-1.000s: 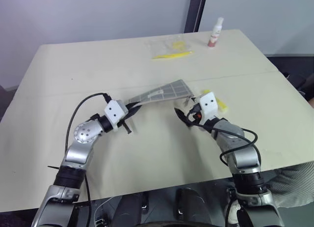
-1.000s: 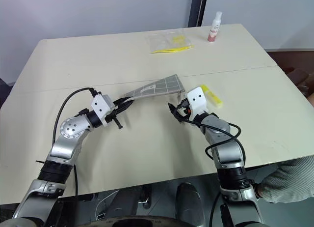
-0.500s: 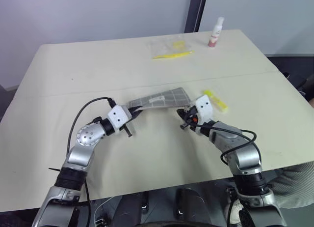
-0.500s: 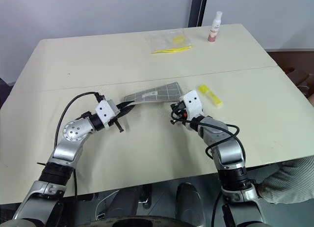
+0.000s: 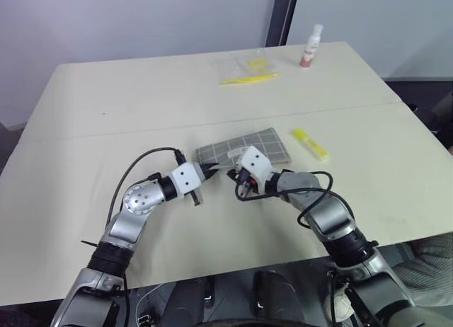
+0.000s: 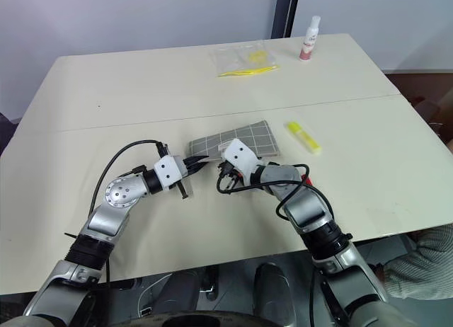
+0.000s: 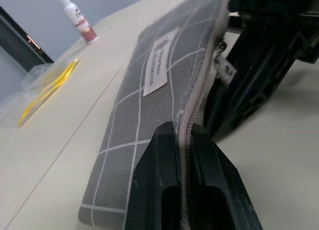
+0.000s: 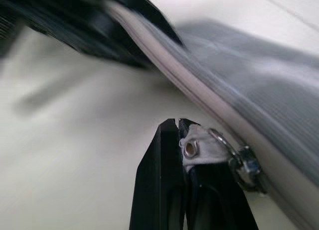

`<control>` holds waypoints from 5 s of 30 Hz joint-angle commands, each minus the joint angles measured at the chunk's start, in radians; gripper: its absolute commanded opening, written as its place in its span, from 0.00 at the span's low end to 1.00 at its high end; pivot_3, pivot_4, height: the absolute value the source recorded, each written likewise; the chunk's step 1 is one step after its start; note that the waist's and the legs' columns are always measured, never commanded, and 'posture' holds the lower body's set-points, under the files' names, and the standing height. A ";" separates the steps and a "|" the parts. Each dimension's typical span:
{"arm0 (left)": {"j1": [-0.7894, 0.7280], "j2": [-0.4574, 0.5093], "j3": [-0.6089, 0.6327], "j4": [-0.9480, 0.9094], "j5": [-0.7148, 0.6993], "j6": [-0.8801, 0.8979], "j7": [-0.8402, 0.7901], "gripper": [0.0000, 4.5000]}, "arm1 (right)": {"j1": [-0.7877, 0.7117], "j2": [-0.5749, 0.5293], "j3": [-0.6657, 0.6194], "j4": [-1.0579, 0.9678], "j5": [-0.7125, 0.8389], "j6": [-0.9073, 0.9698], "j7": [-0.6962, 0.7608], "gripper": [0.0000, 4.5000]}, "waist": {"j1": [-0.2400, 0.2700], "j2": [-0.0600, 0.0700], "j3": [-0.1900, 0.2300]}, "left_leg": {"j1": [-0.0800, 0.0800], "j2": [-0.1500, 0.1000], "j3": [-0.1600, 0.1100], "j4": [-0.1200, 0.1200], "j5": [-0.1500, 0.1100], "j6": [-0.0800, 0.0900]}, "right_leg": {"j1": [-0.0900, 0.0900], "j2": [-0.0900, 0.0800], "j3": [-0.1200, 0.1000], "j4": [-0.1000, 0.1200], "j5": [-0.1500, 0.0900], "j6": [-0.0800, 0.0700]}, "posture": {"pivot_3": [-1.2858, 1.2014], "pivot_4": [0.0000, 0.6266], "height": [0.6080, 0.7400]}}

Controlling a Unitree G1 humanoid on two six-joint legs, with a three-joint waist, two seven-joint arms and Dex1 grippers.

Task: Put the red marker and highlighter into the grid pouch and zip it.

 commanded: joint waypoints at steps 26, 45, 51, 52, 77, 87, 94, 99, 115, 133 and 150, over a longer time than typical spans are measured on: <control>-0.065 0.035 0.038 0.043 0.018 -0.006 0.070 0.00 | 0.414 -0.061 -0.542 -0.348 0.104 -0.110 -0.219 0.99 | 0.003 0.000 0.000 | 0.001 0.000 0.000 -0.001 -0.001 -0.002 | 0.003 -0.001 0.000 -0.002 -0.002 -0.003 | 0.52 0.24 1.00; -0.051 0.039 0.033 0.021 0.038 0.002 0.082 0.00 | 0.017 -0.264 -0.608 0.385 0.174 -0.044 -0.011 0.99 | 0.000 -0.001 0.001 | 0.001 0.001 0.002 0.002 0.000 0.002 | 0.006 0.000 -0.001 -0.001 0.001 0.000 | 0.52 0.24 1.00; -0.042 0.043 0.033 0.005 0.038 0.011 0.089 0.00 | 0.020 -0.277 -0.562 0.401 0.135 -0.056 0.010 0.99 | 0.003 -0.001 0.001 | 0.000 0.001 0.002 0.002 0.000 0.002 | 0.006 -0.001 -0.001 -0.001 0.001 0.000 | 0.52 0.24 1.00; -0.043 0.042 0.031 0.005 0.038 0.012 0.090 0.00 | 0.021 -0.278 -0.553 0.414 0.123 -0.061 0.003 0.99 | 0.002 -0.001 0.001 | 0.000 0.001 0.002 0.002 0.000 0.002 | 0.006 -0.001 -0.001 -0.001 0.001 0.000 | 0.52 0.24 1.00; -0.127 0.027 0.011 0.068 0.051 0.011 0.067 0.00 | 0.389 -0.392 -0.477 -0.224 0.210 -0.255 0.264 0.19 | 0.003 -0.002 0.003 | 0.000 0.001 0.000 0.004 -0.002 -0.001 | 0.007 -0.002 -0.002 -0.002 -0.001 -0.003 | 0.52 0.24 1.00; -0.104 0.027 0.010 0.044 0.047 0.003 0.059 0.00 | 0.357 -0.372 -0.478 -0.106 0.159 -0.302 0.197 0.19 | 0.005 -0.002 0.003 | -0.001 0.001 0.000 0.005 -0.002 -0.001 | 0.007 -0.002 -0.003 -0.003 -0.001 -0.003 | 0.52 0.24 1.00; -0.083 0.033 -0.014 0.029 0.067 -0.023 0.048 0.00 | 0.337 -0.358 -0.451 -0.087 0.149 -0.264 0.173 0.19 | 0.004 -0.002 0.003 | -0.001 0.001 0.000 0.005 -0.002 -0.001 | 0.007 -0.002 -0.003 -0.003 -0.001 -0.003 | 0.52 0.24 1.00; -0.095 0.058 -0.063 0.024 0.113 -0.091 0.014 0.00 | 0.222 -0.348 -0.360 -0.141 0.099 -0.080 0.121 0.19 | 0.002 -0.002 0.003 | -0.001 0.002 0.000 0.005 -0.002 -0.001 | 0.007 -0.002 -0.003 -0.002 0.000 -0.003 | 0.52 0.24 1.00; -0.125 0.037 -0.071 0.000 0.072 -0.071 -0.055 0.00 | 0.032 -0.260 -0.071 -0.171 -0.124 -0.075 0.025 0.19 | 0.003 -0.002 0.003 | -0.002 0.002 0.000 0.005 -0.002 0.000 | 0.005 -0.001 -0.004 -0.002 0.001 -0.001 | 0.52 0.24 1.00; -0.095 0.085 -0.029 0.072 0.040 -0.099 -0.054 0.00 | 0.424 -0.320 -0.554 -0.568 0.375 0.155 0.182 0.98 | 0.014 -0.002 0.003 | -0.001 0.002 -0.002 0.006 -0.003 0.000 | 0.008 -0.002 -0.005 -0.002 0.000 -0.001 | 0.52 0.24 1.00; -0.141 0.071 -0.053 0.173 0.037 -0.163 -0.103 0.00 | 0.977 -0.139 -0.822 -0.627 0.285 0.142 -0.137 0.98 | 0.030 -0.001 0.003 | 0.000 0.003 -0.001 0.000 -0.003 0.000 | 0.005 -0.003 -0.004 -0.010 -0.001 -0.003 | 0.52 0.24 1.00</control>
